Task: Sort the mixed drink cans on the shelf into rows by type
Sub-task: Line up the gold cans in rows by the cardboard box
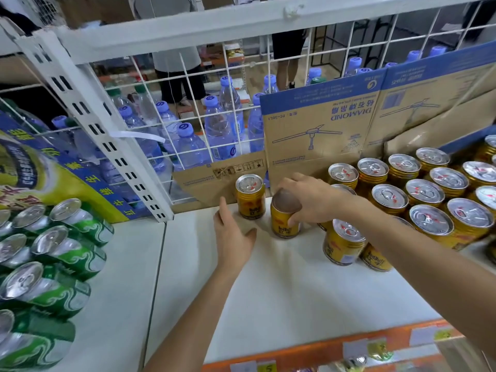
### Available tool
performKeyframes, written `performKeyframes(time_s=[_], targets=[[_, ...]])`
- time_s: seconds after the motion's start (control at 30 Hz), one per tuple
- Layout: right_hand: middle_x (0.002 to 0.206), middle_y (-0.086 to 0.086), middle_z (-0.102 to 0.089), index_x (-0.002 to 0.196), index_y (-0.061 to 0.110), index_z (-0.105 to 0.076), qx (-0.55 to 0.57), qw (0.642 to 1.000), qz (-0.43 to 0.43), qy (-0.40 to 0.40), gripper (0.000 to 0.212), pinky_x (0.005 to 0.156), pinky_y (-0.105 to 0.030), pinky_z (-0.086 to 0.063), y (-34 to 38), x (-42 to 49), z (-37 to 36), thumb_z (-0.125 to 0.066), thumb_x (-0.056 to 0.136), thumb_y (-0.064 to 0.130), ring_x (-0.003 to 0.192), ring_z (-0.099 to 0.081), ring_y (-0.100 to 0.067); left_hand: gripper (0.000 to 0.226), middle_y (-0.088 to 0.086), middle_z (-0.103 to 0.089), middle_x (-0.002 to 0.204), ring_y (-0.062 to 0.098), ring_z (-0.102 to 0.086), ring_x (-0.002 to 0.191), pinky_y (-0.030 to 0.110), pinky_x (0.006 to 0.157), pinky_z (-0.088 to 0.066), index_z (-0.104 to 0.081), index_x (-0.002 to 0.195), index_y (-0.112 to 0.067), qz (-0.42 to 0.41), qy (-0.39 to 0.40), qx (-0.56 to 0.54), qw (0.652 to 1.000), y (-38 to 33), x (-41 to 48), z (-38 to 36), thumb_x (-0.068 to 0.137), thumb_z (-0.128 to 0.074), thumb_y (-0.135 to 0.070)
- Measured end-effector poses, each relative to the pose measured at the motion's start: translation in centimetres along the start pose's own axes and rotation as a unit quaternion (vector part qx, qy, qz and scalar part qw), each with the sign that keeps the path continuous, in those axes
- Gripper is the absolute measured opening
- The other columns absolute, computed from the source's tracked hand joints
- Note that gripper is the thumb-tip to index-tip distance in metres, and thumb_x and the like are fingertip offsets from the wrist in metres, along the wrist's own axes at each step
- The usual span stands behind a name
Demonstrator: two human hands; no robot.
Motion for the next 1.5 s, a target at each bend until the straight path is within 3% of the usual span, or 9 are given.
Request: performKeyframes(time_s=[0.13, 0.33, 0.53, 0.63, 0.77, 0.9, 1.13, 1.3, 1.5], targets=[[0.119, -0.004, -0.045, 0.133, 0.027, -0.042, 0.054, 0.998, 0.030, -0.001, 0.077, 0.095, -0.036, -0.045, 1.0, 0.1, -1.0, -0.083, 0.068, 0.029, 0.114, -0.048, -0.024, 0.080, 0.008, -0.038, 0.138, 0.023, -0.031, 0.130, 0.015, 0.097, -0.022, -0.036, 0.140, -0.012, -0.060, 0.043, 0.049, 0.996, -0.3, -2.1, 0.7, 0.073, -0.078, -0.022], [0.132, -0.002, -0.044, 0.135, 0.025, -0.045, 0.080, 0.991, 0.105, -0.021, 0.074, 0.104, -0.030, -0.036, 3.8, 0.9, -2.3, -0.081, 0.070, 0.025, 0.124, -0.039, -0.019, 0.069, 0.002, -0.058, 0.121, 0.020, -0.049, 0.114, 0.029, 0.088, -0.045, -0.049, 0.126, -0.019, -0.046, 0.083, 0.002, 0.995, -1.4, -2.5, 1.4, 0.069, -0.081, -0.040], [0.139, -0.002, -0.039, 0.142, 0.025, -0.036, 0.100, 0.990, 0.097, 0.008, 0.076, 0.104, -0.020, -0.025, 3.4, 0.6, -1.8, -0.076, 0.078, 0.020, 0.131, -0.032, -0.016, 0.072, 0.000, -0.062, 0.117, 0.021, -0.059, 0.105, 0.037, 0.087, -0.051, -0.046, 0.129, -0.024, -0.036, 0.094, 0.006, 0.995, -0.4, -2.7, 1.6, 0.068, -0.081, -0.040], [0.139, -0.002, -0.042, 0.142, 0.023, -0.036, 0.057, 0.994, 0.088, 0.008, 0.069, 0.093, -0.012, -0.022, 2.6, 0.0, -0.9, -0.071, 0.083, 0.020, 0.127, -0.035, -0.015, 0.074, 0.002, -0.063, 0.116, 0.023, -0.059, 0.106, 0.039, 0.086, -0.050, -0.044, 0.131, -0.021, -0.032, 0.087, 0.025, 0.995, 0.2, -3.0, 1.3, 0.068, -0.081, -0.038], [0.136, -0.001, -0.048, 0.139, 0.024, -0.042, 0.018, 0.999, 0.048, 0.018, 0.059, 0.096, -0.023, -0.034, 1.4, -1.0, -0.4, -0.066, 0.085, 0.021, 0.120, -0.045, -0.017, 0.073, 0.003, -0.063, 0.116, 0.023, -0.058, 0.105, 0.038, 0.087, -0.050, -0.047, 0.128, -0.017, -0.010, 0.083, 0.041, 0.996, 0.0, -2.6, 1.0, 0.069, -0.079, -0.045], [0.137, 0.001, -0.046, 0.138, 0.025, -0.042, -0.017, 0.999, 0.022, 0.035, 0.056, 0.091, -0.019, -0.033, 0.5, -2.4, -0.7, -0.064, 0.086, 0.027, 0.122, -0.044, -0.016, 0.072, 0.003, -0.063, 0.116, 0.023, -0.059, 0.105, 0.036, 0.086, -0.049, -0.047, 0.128, -0.018, -0.012, 0.075, 0.049, 0.996, -0.1, -2.2, 0.8, 0.070, -0.079, -0.045], [0.128, -0.001, -0.049, 0.137, 0.027, -0.042, -0.036, 0.999, 0.001, 0.011, 0.055, 0.097, -0.033, -0.042, -0.3, -5.2, 0.5, -0.064, 0.086, 0.032, 0.118, -0.047, -0.020, 0.071, 0.003, -0.064, 0.114, 0.024, -0.059, 0.102, 0.036, 0.085, -0.049, -0.049, 0.127, -0.017, -0.001, 0.049, 0.050, 0.998, 0.1, -1.9, 0.4, 0.069, -0.079, -0.045], [0.118, 0.001, -0.052, 0.132, 0.029, -0.046, -0.024, 1.000, -0.005, -0.011, 0.053, 0.083, -0.026, -0.042, -1.4, -7.4, 0.9, -0.066, 0.083, 0.029, 0.104, -0.049, -0.015, 0.073, 0.003, -0.063, 0.120, 0.024, -0.057, 0.108, 0.037, 0.091, -0.048, -0.046, 0.132, -0.017, -0.004, 0.053, 0.041, 0.998, 0.4, -1.9, 0.6, 0.071, -0.080, -0.037], [0.143, 0.004, -0.036, 0.141, 0.036, -0.031, -0.081, 0.997, -0.008, 0.019, 0.065, 0.097, -0.027, -0.038, -1.9, -9.3, 0.6, -0.065, 0.085, 0.035, 0.134, -0.031, -0.017, 0.088, 0.008, -0.060, 0.119, 0.027, -0.052, 0.112, 0.039, 0.091, -0.047, -0.038, 0.137, -0.015, -0.018, 0.091, 0.041, 0.995, 0.6, -1.9, 0.6, 0.065, -0.084, -0.032]])
Point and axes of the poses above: each hand's wrist, its own x-axis towards the middle knuckle, its own z-axis out of the back of the hand, y = z × x, the point moved 3 cm from there along x, towards the middle knuckle
